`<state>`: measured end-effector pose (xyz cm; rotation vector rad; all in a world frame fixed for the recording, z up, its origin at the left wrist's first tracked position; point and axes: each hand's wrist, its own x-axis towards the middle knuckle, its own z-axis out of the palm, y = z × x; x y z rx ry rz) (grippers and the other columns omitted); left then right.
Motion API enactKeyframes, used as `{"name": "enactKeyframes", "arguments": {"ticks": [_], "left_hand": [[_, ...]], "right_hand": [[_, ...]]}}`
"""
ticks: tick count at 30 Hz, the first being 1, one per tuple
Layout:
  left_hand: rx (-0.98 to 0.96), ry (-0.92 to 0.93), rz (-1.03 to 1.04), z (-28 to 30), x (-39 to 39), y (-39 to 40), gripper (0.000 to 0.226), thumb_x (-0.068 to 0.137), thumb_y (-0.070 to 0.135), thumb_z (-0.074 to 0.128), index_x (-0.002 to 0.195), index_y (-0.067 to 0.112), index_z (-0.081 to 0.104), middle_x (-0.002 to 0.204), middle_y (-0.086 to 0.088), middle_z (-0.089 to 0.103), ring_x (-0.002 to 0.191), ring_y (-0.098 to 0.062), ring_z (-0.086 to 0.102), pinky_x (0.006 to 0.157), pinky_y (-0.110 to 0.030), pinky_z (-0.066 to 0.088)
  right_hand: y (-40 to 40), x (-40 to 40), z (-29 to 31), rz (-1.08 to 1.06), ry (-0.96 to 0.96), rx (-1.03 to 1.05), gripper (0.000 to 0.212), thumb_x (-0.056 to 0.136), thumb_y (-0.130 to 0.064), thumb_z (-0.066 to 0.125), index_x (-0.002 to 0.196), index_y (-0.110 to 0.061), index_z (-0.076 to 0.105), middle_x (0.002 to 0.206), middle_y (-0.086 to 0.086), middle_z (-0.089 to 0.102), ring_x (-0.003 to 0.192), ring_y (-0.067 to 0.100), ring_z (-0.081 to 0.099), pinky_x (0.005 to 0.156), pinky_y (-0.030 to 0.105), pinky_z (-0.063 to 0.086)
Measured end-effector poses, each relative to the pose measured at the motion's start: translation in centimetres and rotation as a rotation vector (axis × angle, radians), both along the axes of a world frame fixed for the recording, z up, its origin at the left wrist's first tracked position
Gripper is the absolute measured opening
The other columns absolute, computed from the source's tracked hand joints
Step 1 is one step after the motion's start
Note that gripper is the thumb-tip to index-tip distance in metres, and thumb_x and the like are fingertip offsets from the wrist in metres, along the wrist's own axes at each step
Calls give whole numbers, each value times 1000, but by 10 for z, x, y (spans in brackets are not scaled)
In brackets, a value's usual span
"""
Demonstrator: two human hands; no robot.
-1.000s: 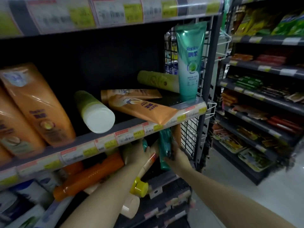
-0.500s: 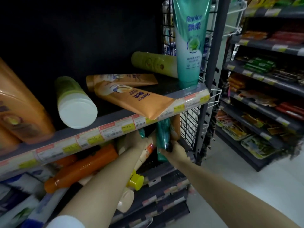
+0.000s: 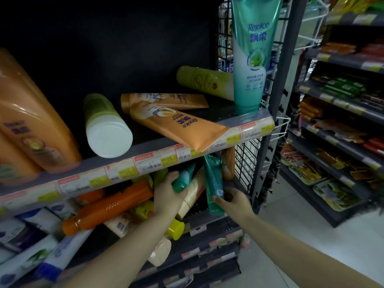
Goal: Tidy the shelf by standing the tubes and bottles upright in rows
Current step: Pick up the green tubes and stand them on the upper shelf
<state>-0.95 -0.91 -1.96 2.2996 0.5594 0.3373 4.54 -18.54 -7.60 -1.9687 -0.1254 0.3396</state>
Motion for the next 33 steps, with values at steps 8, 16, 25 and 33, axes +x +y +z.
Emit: {"name": "enactKeyframes", "arguments": {"ticks": [8,16,25,33], "left_hand": [[78,237,-10,3,-3,5,66,72,26,71,132,16,45,126,-4,59,114,-25,55,91,-25,42],[194,244,-82,-11,-25,0,71,67,40,70,131,27,43,127,0,36,119,-25,37,99,-31,34],[-95,208,2,-4,-25,1,35,84,39,60,114,28,46,119,-1,59,102,-22,59,77,-29,46],[-584,87,104,2,-47,-6,67,77,12,71,137,15,41,131,-3,51,105,-17,54,87,-27,44]], "right_hand": [[5,-3,-5,-35,26,-36,28,76,-34,75,94,-23,56,90,-5,65,86,16,64,83,35,55],[9,-20,-8,41,68,-29,40,73,-31,79,105,-15,62,90,-1,68,79,11,65,61,18,51],[15,-29,-2,-33,255,67,27,77,-19,74,98,-8,62,80,0,66,67,9,62,49,13,47],[-12,-43,7,-57,520,498,33,86,-10,65,116,-4,53,116,15,56,94,25,65,68,29,55]]}}
